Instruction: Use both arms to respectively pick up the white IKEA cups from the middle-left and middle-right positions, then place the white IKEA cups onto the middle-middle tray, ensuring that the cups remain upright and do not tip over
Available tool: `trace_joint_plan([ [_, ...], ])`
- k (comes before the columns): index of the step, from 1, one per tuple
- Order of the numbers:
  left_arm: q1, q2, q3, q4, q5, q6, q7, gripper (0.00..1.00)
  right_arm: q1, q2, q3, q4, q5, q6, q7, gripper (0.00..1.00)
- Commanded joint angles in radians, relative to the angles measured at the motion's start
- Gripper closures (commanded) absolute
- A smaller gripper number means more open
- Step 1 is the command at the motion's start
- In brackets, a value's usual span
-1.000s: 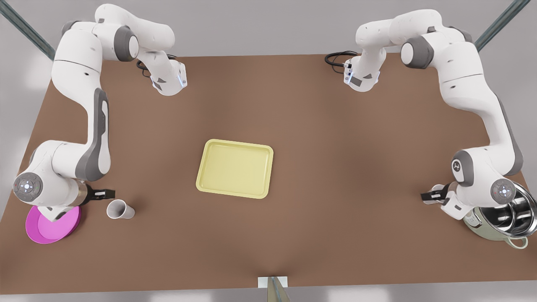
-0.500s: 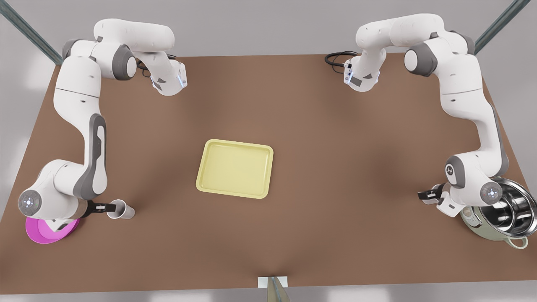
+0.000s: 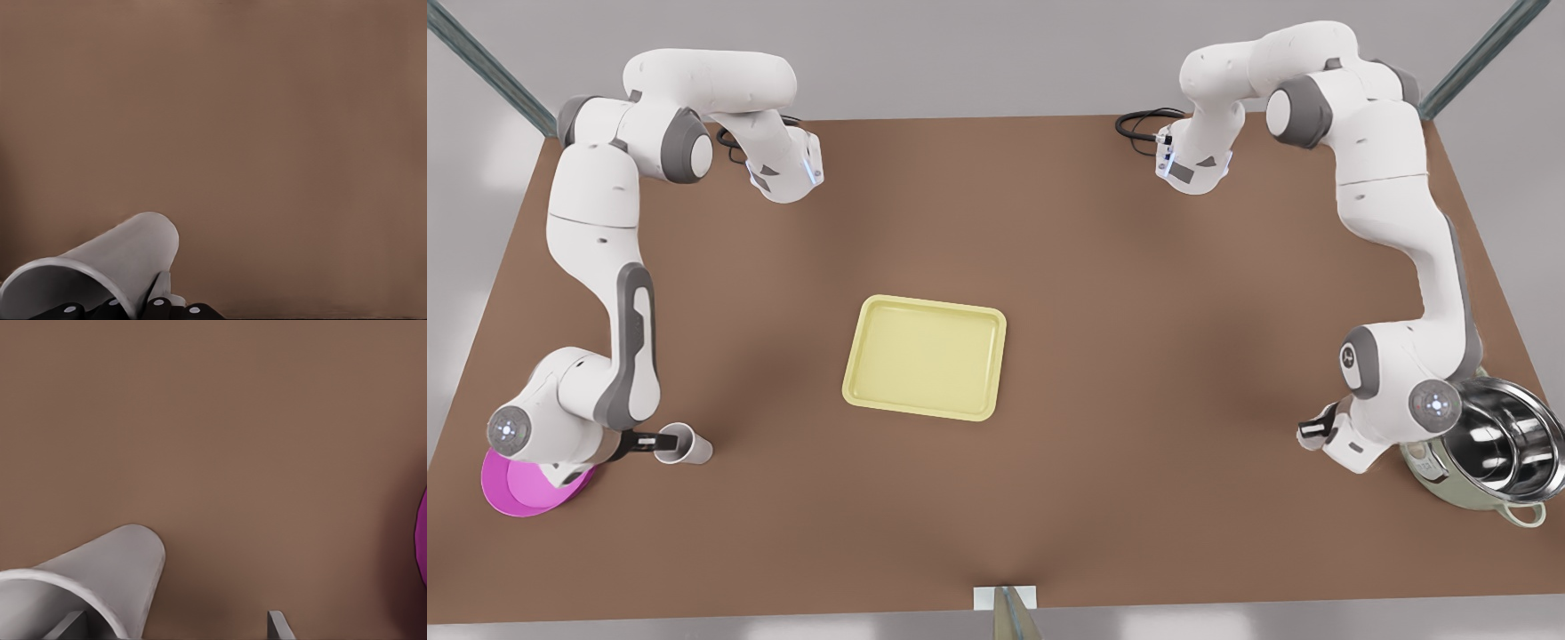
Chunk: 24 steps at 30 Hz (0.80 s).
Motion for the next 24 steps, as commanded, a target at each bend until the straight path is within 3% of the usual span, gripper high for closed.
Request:
trace_joint_plan([
  [1, -0.079, -0.029, -0.019, 0.015, -0.002, -0.102, -0.367, 0.79, 0.000, -0.001, 0.001, -0.018, 0.004, 0.074, -0.061, 0.00],
  [5, -0.434, -0.054, -0.018, 0.028, -0.004, -0.135, -0.894, 0.79, 0.000, 0.005, 0.003, -0.020, 0.005, 0.076, -0.061, 0.00],
  [7, -0.500, -0.037, -0.093, 0.065, -0.007, -0.125, -1.105, 0.79, 0.000, 0.005, 0.004, -0.020, 0.004, 0.074, -0.072, 0.35],
  [8, -0.520, -0.006, -0.145, 0.105, -0.005, -0.121, -1.174, 0.79, 0.002, 0.005, 0.004, -0.020, -0.006, 0.074, -0.074, 0.43],
  [12, -0.672, 0.078, -0.192, 0.202, -0.005, -0.038, -1.235, 0.79, 0.026, 0.002, 0.004, -0.020, -0.010, 0.071, -0.075, 0.51],
  [13, -0.704, 0.123, -0.191, 0.255, -0.005, -0.027, -1.237, 0.79, 0.036, 0.000, 0.004, -0.018, -0.010, 0.071, -0.092, 0.56],
  [15, -0.744, 0.160, -0.191, 0.283, -0.004, 0.019, -1.252, 0.79, 0.045, -0.004, 0.004, -0.018, -0.022, 0.069, -0.094, 0.76],
  [19, -0.787, 0.196, -0.188, 0.276, 0.047, 0.019, -1.255, 0.79, 0.065, -0.035, 0.007, -0.009, -0.022, 0.053, -0.118, 0.79],
  [24, -0.799, 0.242, -0.188, 0.282, 0.081, 0.029, -1.263, 0.79, 0.260, -0.121, 0.009, -0.010, -0.010, -0.050, -0.114, 0.79],
])
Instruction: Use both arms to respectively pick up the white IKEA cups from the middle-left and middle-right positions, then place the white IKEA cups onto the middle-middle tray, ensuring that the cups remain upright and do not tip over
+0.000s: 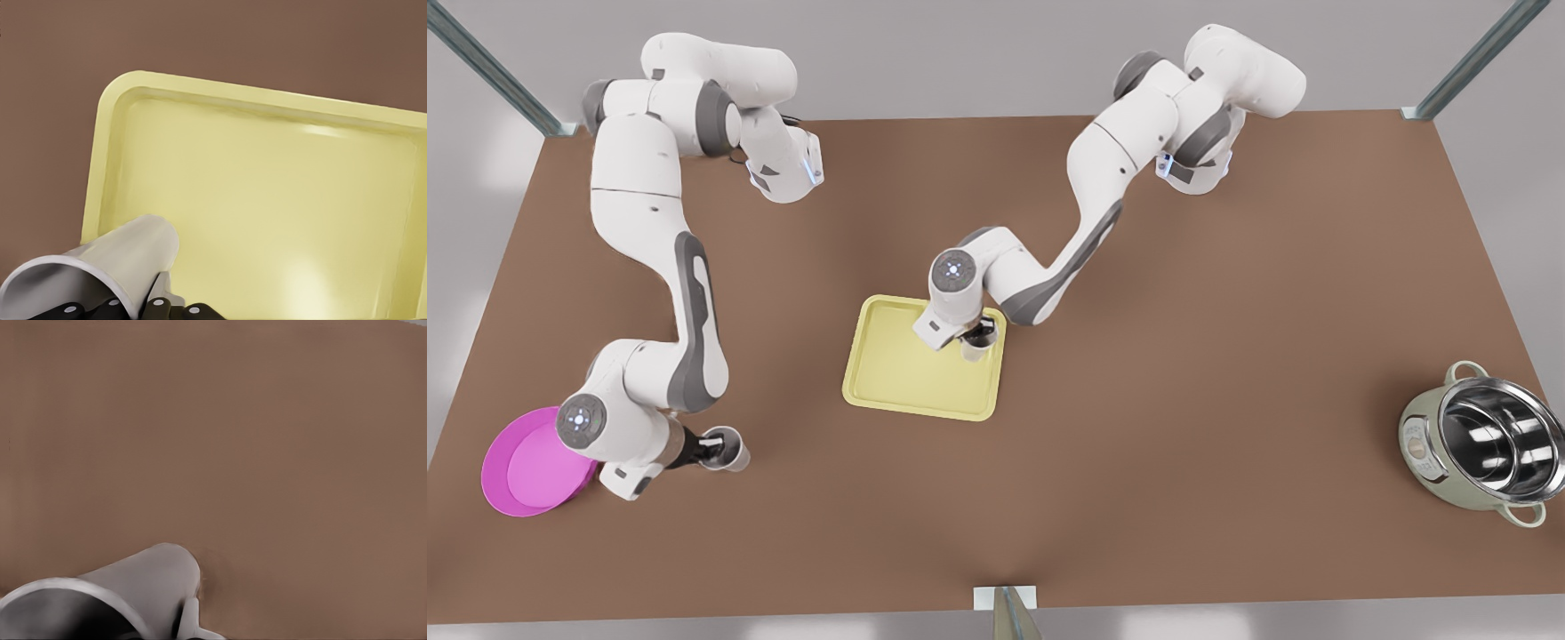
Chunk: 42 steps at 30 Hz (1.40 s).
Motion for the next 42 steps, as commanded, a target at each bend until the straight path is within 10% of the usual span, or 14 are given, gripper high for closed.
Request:
trace_joint_plan([
  [1, -0.001, 0.012, 0.001, 0.002, 0.020, 0.036, -0.392, 0.79, 0.068, -0.016, 0.000, -0.006, -0.002, -0.074, -0.042, 0.79],
  [3, -0.001, 0.020, 0.000, 0.001, 0.027, 0.042, -0.392, 0.79, 0.169, -0.050, 0.003, -0.030, 0.007, -0.085, -0.039, 0.79],
  [5, -0.001, 0.020, 0.000, 0.001, 0.030, 0.041, -0.391, 0.07, 0.226, -0.065, 0.008, -0.069, 0.026, -0.074, -0.040, 0.79],
  [6, -0.001, 0.018, 0.000, -0.001, 0.047, 0.041, -0.391, 0.00, 0.246, -0.067, 0.009, -0.086, 0.027, -0.062, -0.039, 0.79],
  [21, 0.057, -0.143, -0.002, 0.005, 0.017, -0.134, -0.442, 0.00, 0.410, -0.266, 0.009, -0.584, 0.122, 0.317, -0.039, 0.79],
  [28, 0.761, -0.413, -0.057, -0.046, 0.022, -0.616, 0.794, 0.00, 0.430, -0.271, 0.032, -0.672, 0.142, 0.458, -0.039, 0.79],
  [29, 0.740, -0.621, -0.008, -0.336, 0.017, -0.476, 0.951, 0.00, 0.430, -0.271, 0.034, -0.670, 0.142, 0.458, -0.037, 0.71],
  [30, 0.735, -0.677, 0.001, -0.395, 0.007, -0.464, 0.960, 0.00, 0.430, -0.269, 0.034, -0.667, 0.142, 0.458, -0.037, 0.00],
  [42, 0.751, -0.681, 0.003, -0.337, -0.053, -0.602, 0.957, 0.00, 0.406, -0.378, 0.028, -0.678, 0.142, 0.292, -0.086, 0.00],
])
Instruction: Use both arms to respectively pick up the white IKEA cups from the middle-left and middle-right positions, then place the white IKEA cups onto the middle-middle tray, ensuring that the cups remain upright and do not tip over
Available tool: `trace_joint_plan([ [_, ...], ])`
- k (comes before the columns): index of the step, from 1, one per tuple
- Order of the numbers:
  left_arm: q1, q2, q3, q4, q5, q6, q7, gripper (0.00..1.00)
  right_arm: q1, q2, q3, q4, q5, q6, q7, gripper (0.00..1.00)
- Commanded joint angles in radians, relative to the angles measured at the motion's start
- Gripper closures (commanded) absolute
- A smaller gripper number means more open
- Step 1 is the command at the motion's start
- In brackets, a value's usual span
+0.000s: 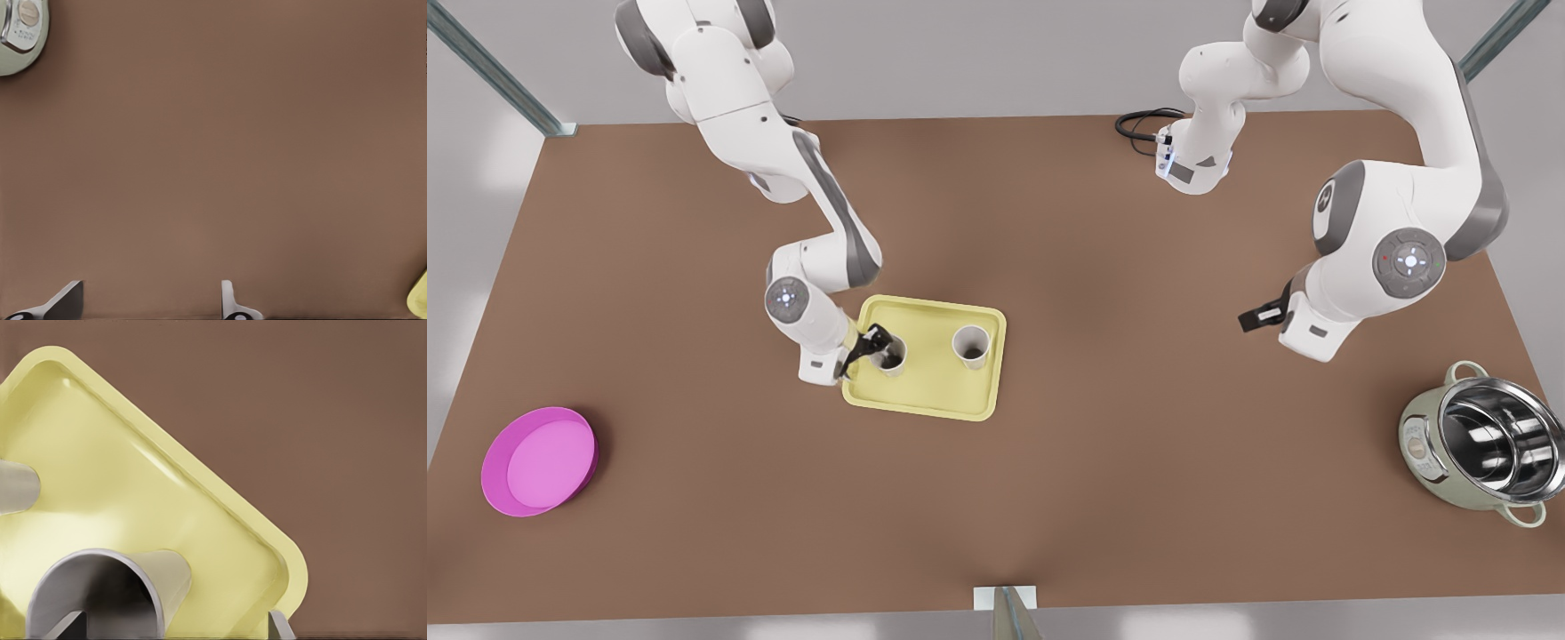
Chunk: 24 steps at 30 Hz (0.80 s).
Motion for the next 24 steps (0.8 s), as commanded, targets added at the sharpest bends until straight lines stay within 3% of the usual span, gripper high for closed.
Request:
trace_joint_plan([
  [1, 0.001, -0.002, 0.000, 0.000, -0.003, -0.034, 0.481, 0.00, -0.021, -0.031, -0.004, 0.011, 0.015, -0.137, -0.096, 0.00],
  [4, 0.010, 0.000, 0.000, 0.000, -0.005, -0.034, 0.482, 0.00, -0.093, -0.022, -0.015, 0.173, -0.013, -0.354, -0.093, 0.00],
  [7, 0.015, 0.000, 0.000, 0.000, -0.005, -0.034, 0.482, 0.00, -0.118, 0.110, -0.153, 0.363, -0.118, -0.364, 0.190, 0.00],
  [10, 0.016, 0.000, 0.000, 0.000, -0.003, -0.032, 0.482, 0.00, -0.113, 0.073, -0.208, 0.495, -0.221, -0.446, 0.245, 0.00],
  [11, 0.016, -0.002, 0.000, 0.000, -0.005, -0.034, 0.482, 0.00, -0.129, 0.030, -0.193, 0.502, -0.273, -0.528, 0.318, 0.00],
  [12, 0.016, 0.000, 0.000, 0.000, -0.005, -0.034, 0.482, 0.00, -0.242, -0.076, -0.029, 0.502, -0.387, -0.641, 0.404, 0.00],
  [13, 0.016, -0.002, 0.000, 0.000, -0.005, -0.034, 0.482, 0.00, -0.326, -0.140, 0.071, 0.485, -0.444, -0.666, 0.412, 0.00],
  [17, 0.038, 0.000, -0.002, -0.003, -0.039, -0.051, 0.484, 0.00, -0.365, -0.326, 0.076, 0.417, -0.441, -0.775, 0.351, 0.00],
  [24, 0.032, 0.004, -0.005, 0.000, -0.037, -0.051, 0.481, 0.00, -0.369, -0.364, 0.077, 0.416, -0.433, -0.862, 0.369, 0.00],
])
